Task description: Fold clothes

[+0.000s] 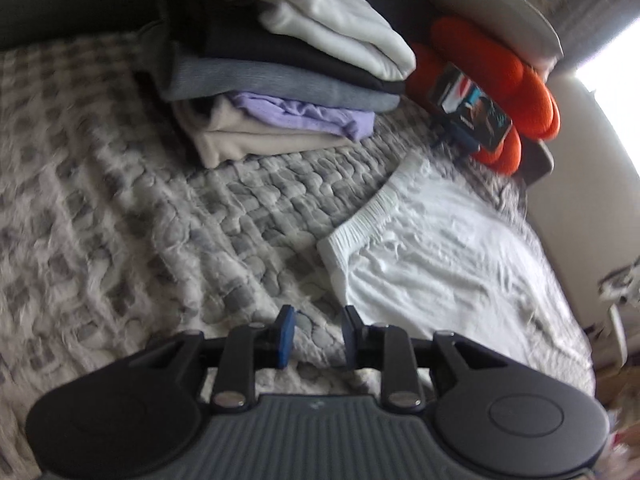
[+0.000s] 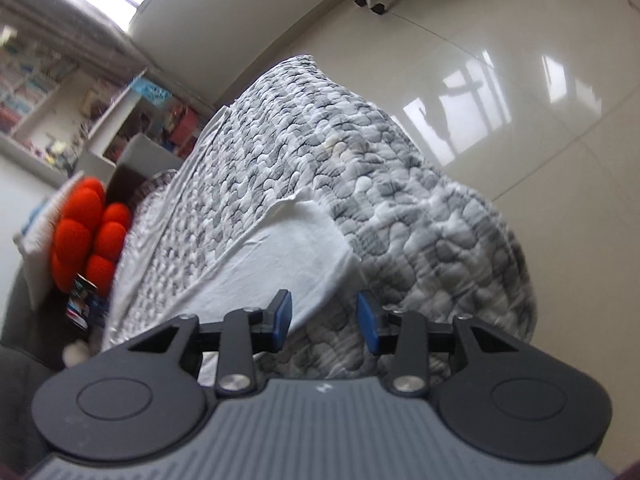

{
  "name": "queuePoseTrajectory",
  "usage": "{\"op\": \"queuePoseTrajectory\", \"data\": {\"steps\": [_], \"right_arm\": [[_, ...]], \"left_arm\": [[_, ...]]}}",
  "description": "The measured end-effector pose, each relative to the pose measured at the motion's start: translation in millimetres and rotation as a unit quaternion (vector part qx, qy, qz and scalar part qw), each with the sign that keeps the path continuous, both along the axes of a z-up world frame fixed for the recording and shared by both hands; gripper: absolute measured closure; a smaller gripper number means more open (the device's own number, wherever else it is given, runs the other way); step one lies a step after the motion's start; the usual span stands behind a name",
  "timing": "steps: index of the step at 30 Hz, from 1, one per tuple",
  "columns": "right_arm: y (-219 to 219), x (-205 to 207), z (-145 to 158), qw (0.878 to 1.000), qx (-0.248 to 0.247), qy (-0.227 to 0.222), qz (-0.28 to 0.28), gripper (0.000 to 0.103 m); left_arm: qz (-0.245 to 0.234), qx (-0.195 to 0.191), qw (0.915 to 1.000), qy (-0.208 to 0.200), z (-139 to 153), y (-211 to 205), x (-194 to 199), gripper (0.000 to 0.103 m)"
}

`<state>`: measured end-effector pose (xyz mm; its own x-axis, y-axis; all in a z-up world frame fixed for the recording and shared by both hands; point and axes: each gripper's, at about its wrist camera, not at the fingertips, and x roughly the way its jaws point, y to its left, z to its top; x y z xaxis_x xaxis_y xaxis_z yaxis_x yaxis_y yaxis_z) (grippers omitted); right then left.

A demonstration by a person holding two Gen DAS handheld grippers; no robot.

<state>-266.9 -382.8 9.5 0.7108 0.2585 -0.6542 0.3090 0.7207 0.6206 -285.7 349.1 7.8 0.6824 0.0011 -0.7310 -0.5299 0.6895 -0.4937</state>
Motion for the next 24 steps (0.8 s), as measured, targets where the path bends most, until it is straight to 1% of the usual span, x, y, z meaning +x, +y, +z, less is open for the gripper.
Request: {"op": "queuePoseTrajectory", "data": {"steps": [5,8,14,16,18,21,24], "right_arm": [[-4,0,0,1.0,0.03,-0.004,-0.005,0.062],[-7,0,0,0.999,0.048,-0.006,-0.008,0.062],[-5,1,-3,0.999,0.051,-0.004,-0.014,0.062],[-4,2,-4,0.999,0.052,-0.003,-0.016,0.063],[-4,2,-5,0.998,0.052,-0.002,-0.017,0.063],[-3,2,-6,0.998,0.053,-0.004,-0.023,0.063],[-1,3,-5,0.999,0.045,-0.003,-0.026,0.064]], "left_arm": [[-0.005,0.002,1.0,-0.004,-4,-3,13,0.075],[-0.008,0.002,0.9999,-0.007,-7,-4,21,0.071],[-0.014,0.004,0.9998,-0.012,-12,-8,37,0.069],[-0.012,0.005,0.9998,-0.014,-16,-9,40,0.066],[-0.015,0.013,0.9996,-0.022,-16,-10,40,0.064],[-0.02,0.025,0.9991,-0.029,-15,-11,42,0.067],[-0.025,0.031,0.9989,-0.023,-16,-11,46,0.088]]}}
